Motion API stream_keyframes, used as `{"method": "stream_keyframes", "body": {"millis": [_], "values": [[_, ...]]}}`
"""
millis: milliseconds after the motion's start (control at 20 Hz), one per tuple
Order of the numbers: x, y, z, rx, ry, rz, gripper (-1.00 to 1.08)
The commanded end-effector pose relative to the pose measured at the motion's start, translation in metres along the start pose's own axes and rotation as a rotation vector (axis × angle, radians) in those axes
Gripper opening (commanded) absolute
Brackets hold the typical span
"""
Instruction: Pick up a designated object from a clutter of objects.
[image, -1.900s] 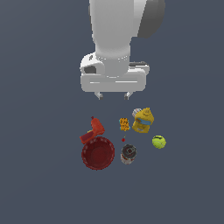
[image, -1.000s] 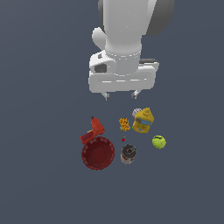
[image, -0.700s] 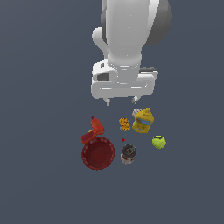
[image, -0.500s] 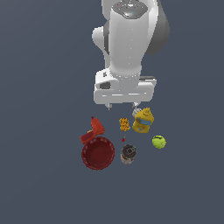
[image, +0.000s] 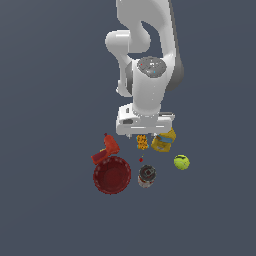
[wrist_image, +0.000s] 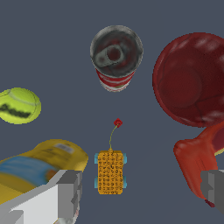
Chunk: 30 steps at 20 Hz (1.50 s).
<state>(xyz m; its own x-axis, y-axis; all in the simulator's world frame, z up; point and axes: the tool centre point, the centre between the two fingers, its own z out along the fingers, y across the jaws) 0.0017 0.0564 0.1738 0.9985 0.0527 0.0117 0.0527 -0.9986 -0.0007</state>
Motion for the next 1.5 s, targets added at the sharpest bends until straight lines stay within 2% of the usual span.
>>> {"method": "stream_keyframes", "body": {"millis": [0,250,550,900,950,1200,1450], "values": [[-0.007,-0.005,0.026,-0.002,-0.002,0.002,1.00],[-0.022,-0.014,0.067,-0.003,-0.007,0.004,1.00],[-0.036,-0.020,0.096,-0.002,-0.010,0.005,1.00],[-0.042,-0.023,0.108,-0.001,-0.012,0.005,1.00],[-0.023,-0.016,0.087,0.001,0.038,0.022,1.00],[-0.025,-0.017,0.095,0.001,0.032,0.019,1.00],[-0.032,-0.019,0.120,0.001,0.014,0.014,1.00]]}}
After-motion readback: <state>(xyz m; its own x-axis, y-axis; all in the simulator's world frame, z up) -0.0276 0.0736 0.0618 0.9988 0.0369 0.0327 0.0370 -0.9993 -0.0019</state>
